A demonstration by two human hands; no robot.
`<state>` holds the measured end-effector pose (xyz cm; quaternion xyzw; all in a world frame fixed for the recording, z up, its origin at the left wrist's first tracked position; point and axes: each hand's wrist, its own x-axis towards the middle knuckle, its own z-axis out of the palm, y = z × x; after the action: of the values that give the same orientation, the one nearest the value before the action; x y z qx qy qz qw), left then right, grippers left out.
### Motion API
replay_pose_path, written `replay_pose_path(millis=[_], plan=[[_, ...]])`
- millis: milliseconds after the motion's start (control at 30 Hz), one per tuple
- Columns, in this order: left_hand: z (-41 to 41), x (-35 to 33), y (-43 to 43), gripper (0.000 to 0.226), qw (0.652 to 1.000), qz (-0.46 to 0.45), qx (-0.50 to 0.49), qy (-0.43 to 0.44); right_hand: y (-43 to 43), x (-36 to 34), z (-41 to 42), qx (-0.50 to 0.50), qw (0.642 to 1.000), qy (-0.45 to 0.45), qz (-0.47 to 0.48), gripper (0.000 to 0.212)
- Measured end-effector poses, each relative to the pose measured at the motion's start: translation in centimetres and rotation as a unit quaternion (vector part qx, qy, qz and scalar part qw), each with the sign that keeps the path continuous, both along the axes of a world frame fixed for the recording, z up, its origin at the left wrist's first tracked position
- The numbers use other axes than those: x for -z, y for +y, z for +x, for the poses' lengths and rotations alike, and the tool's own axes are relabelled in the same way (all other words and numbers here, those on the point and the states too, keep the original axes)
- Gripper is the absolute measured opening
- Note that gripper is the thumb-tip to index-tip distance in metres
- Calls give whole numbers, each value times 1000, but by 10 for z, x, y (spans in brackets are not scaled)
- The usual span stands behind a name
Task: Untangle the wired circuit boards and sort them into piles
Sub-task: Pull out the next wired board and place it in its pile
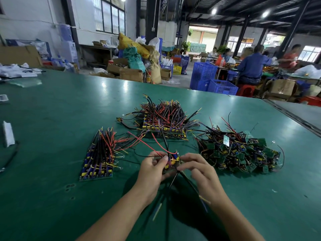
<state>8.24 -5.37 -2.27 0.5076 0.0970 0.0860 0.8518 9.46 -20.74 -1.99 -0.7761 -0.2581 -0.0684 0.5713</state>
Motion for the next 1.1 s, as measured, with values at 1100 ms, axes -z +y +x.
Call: replay_pose_path(millis=[1100], plan=[[3,9,4,18,982,170,-13,-86,8,-7,-11,34,995,-42,-86,13]])
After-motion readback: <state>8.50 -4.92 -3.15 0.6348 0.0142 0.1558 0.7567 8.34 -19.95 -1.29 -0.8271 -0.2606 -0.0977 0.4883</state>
